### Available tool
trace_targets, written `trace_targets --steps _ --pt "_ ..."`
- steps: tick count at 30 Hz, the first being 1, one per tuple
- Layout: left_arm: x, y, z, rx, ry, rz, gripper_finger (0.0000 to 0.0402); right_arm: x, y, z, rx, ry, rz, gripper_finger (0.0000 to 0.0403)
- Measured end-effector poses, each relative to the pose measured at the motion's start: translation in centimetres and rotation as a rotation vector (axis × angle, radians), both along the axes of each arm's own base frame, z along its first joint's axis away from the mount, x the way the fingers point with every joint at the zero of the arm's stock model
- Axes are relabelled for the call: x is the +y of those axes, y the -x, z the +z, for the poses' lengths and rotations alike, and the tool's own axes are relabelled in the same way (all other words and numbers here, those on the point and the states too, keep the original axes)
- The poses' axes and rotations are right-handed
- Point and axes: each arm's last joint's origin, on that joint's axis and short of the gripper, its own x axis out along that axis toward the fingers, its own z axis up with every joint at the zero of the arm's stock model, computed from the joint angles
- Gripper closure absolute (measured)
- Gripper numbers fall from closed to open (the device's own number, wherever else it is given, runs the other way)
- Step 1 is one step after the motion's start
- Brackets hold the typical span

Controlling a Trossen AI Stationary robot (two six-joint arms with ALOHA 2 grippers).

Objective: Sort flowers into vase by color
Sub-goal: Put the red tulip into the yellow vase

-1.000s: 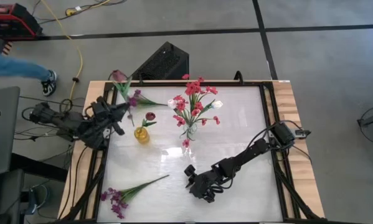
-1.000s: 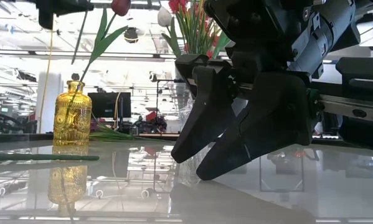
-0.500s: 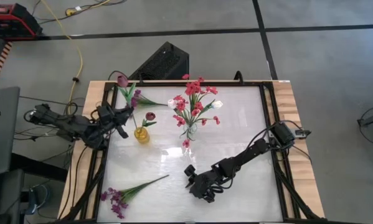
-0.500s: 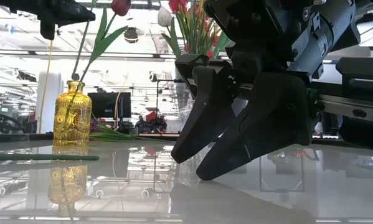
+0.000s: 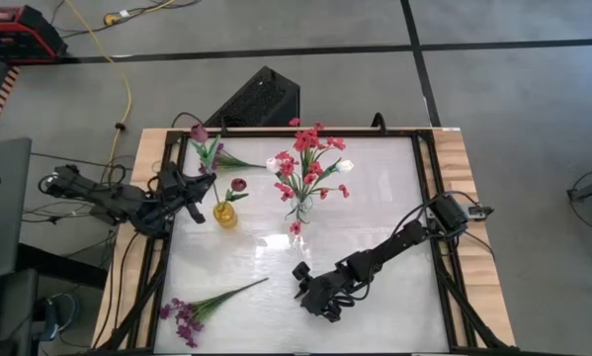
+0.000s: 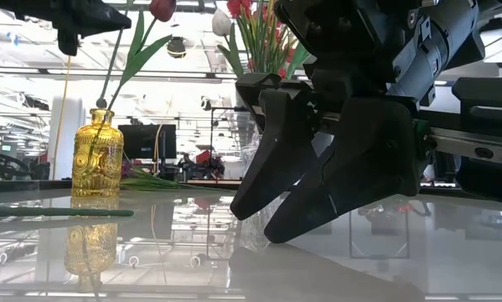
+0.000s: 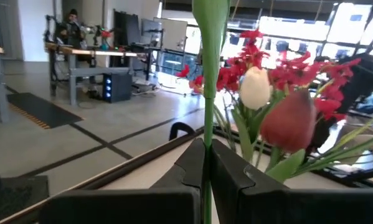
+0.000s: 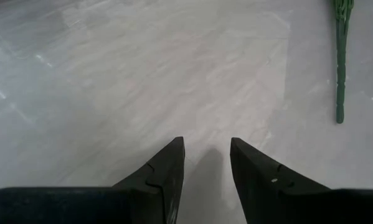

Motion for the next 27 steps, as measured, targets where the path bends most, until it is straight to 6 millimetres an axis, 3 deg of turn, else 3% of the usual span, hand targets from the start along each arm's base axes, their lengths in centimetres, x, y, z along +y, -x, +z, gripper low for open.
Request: trace_targets --steps 27 --pt "-0.02 -0.05 -0.51 0.068 -0.039 0.0 0.0402 0.0 0.0 0.0 0.0 0.0 0.0 0.0243"
